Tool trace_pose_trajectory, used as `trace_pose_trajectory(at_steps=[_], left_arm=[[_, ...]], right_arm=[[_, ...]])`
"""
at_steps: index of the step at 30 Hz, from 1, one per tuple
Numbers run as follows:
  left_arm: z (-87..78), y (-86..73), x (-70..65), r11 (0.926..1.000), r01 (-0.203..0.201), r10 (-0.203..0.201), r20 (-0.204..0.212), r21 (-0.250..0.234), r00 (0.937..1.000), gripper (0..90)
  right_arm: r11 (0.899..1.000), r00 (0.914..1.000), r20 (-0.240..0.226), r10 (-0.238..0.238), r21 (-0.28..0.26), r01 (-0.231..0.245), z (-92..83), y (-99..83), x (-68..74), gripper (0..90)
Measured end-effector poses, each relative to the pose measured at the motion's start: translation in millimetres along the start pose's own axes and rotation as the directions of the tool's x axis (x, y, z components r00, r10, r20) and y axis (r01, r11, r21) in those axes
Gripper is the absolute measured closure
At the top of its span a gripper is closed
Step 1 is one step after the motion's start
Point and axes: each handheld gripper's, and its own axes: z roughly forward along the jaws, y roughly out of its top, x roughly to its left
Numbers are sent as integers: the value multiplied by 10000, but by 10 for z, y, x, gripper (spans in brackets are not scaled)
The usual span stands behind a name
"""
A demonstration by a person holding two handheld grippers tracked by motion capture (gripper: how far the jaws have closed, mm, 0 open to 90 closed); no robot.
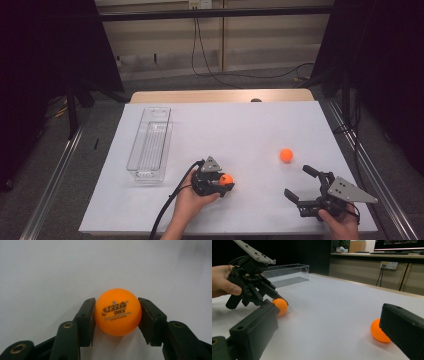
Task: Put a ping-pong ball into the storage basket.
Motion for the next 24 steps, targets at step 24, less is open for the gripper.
trace_pose_trajectory(at_steps=[24], left_arm=[[-150, 150, 82, 9983, 475, -476, -9, -335, 9989, 509]], right_arm=[[10000, 10000, 10, -13, 6, 13, 1, 0, 1, 14]])
